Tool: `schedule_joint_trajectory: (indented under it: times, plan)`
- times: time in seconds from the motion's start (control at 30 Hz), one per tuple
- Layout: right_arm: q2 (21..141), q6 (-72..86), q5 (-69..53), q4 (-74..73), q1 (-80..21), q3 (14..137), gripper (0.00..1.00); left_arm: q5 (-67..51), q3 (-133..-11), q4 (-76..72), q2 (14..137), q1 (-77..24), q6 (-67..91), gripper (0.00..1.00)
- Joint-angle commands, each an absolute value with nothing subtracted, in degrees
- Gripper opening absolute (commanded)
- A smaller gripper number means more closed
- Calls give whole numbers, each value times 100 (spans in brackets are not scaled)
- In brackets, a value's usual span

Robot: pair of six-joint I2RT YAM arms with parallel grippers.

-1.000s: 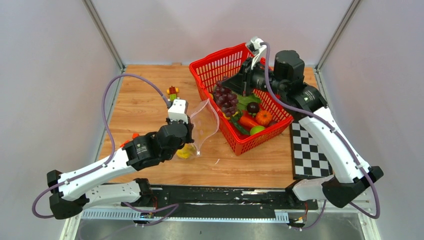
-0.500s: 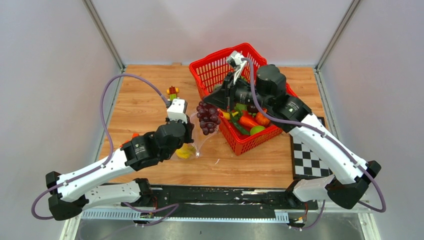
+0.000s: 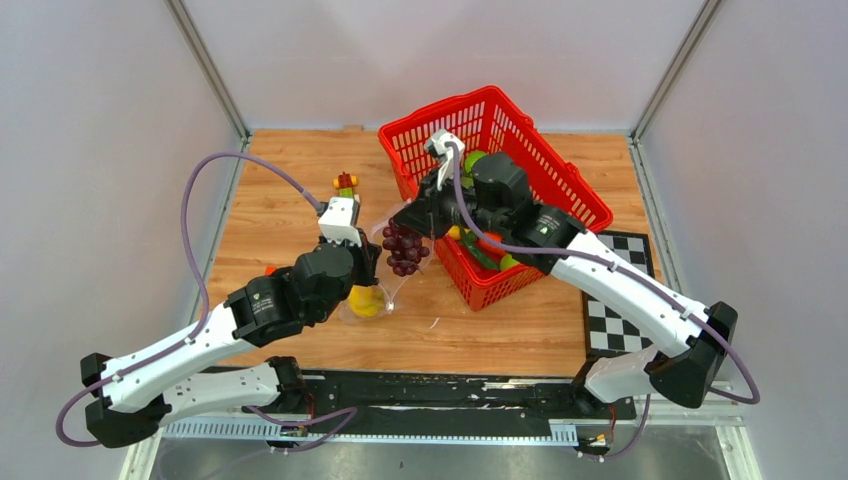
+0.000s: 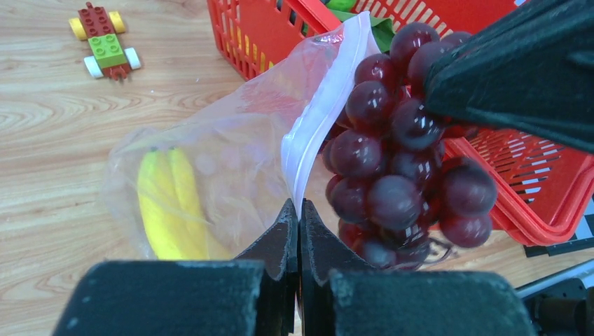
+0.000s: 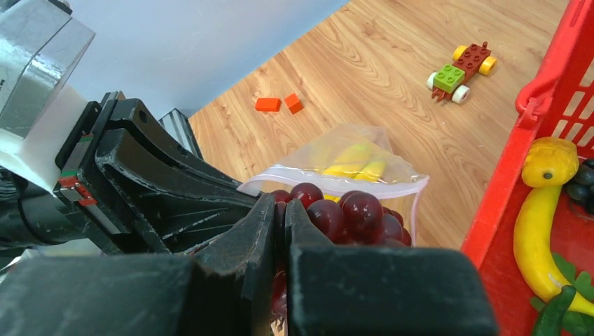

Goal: Place the food in the zip-top bag and seal the zipper
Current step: Place the fake fruit in the zipper food storage bag.

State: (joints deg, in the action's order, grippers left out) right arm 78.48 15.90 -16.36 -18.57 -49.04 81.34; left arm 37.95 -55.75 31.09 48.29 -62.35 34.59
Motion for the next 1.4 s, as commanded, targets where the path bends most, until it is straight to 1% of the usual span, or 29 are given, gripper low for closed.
schedule_joint_trajectory:
  times: [0.0,0.13,0.23,0.27,0.37,0.57,0.63,0.7,0.77,0.8,0.83,0.9,0.97,1.03,1.1,1.2,1.37]
  plan:
    - [7922,1275,-378,-1573,-5347,8375,0,3789,-5719,3029,4757,-6205,3600,0]
    - [8036,905,947,-1380,-5911,8330,0,3774,-5750,3044,4669,-6204,3675,0]
    - [8057,551,2059,-930,-6338,8054,0,3803,-5829,3129,4565,-6203,3697,0]
    - [8044,456,2165,-674,-6401,7937,0,3821,-5849,3156,4523,-6206,3693,0]
    - [8033,350,2119,-508,-6473,7802,0,3972,-5893,3296,4434,-6209,3717,0]
    - [8074,152,2559,-709,-6486,7858,0,4123,-5872,3450,4320,-6202,3746,0]
    - [8061,31,2165,-722,-6486,7914,1,4160,-5888,3475,4297,-6205,3758,0]
    - [8110,25,1596,-806,-6486,8030,6,4195,-5880,3466,4294,-6205,3732,0]
    - [8221,25,1133,-915,-6483,8196,13,4197,-5900,3459,4312,-6205,3728,0]
    - [8294,26,1001,-1013,-6484,8312,22,4193,-5917,3460,4315,-6202,3727,0]
    - [8391,38,905,-1110,-6472,8433,34,4185,-5938,3481,4319,-6205,3727,0]
    - [8472,53,793,-1384,-6469,8704,42,4218,-5957,3521,4297,-6205,3727,0]
    - [8414,70,765,-1470,-6456,8733,55,4272,-5963,3560,4256,-6205,3729,0]
    - [8258,96,741,-1424,-6432,8657,64,4326,-5974,3587,4202,-6205,3722,0]
    - [8080,131,664,-1407,-6404,8570,67,4385,-5977,3601,4168,-6199,3710,0]
    - [7775,145,757,-1433,-6385,8401,68,4429,-5985,3634,4165,-6204,3697,0]
    - [7364,248,1688,-1791,-6273,8035,70,4386,-5958,3607,4223,-6204,3682,0]
